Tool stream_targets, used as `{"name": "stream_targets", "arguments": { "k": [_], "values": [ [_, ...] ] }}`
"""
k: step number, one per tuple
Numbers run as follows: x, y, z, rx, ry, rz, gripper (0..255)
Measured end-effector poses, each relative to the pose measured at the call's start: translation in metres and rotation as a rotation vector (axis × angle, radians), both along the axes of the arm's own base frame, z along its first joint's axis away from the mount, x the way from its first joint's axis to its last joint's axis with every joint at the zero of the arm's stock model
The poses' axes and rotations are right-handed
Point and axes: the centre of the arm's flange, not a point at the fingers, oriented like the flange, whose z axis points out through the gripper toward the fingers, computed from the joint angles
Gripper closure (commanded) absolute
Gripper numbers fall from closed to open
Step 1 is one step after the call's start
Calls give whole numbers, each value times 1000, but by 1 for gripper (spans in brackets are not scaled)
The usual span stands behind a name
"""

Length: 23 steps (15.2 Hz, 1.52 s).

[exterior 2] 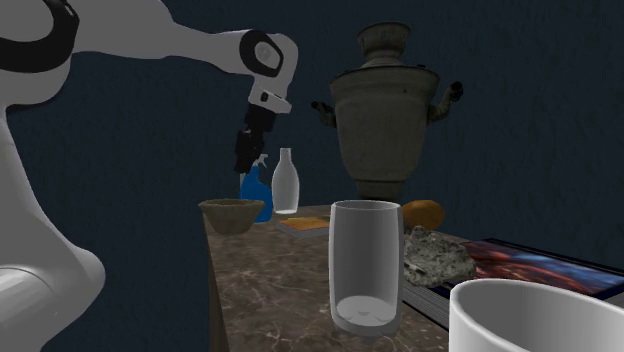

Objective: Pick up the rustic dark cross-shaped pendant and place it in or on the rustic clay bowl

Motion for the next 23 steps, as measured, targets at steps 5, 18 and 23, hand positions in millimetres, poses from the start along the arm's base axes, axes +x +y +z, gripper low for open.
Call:
{"name": "stream_targets", "arguments": {
  "k": [5, 18, 23],
  "values": [
    [-48, 27, -9, -1, 0, 0, 255],
    [-51, 29, -64, -1, 0, -2, 255],
    [-51, 28, -65, -1, 0, -2, 0]
  ]
}}
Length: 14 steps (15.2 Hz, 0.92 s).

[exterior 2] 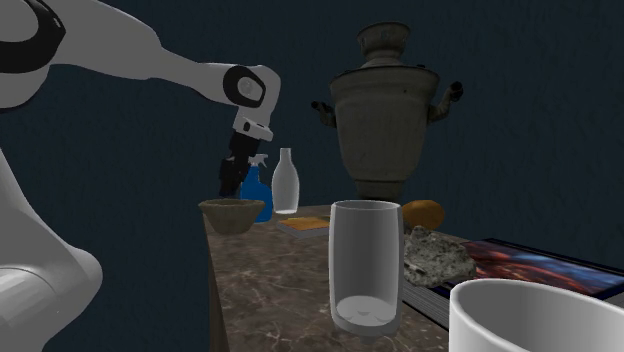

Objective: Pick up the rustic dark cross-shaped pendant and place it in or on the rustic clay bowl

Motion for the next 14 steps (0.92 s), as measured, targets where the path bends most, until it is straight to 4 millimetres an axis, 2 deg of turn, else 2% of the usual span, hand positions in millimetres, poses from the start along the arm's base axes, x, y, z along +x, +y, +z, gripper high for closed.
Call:
{"name": "stream_targets", "arguments": {
  "k": [6, 11, 14],
  "values": [
    [0, 0, 0, 0, 0, 0, 0],
    [13, 1, 42, 1, 0, 0, 0],
    [16, 1, 47, 0, 0, 0, 0]
  ]
}}
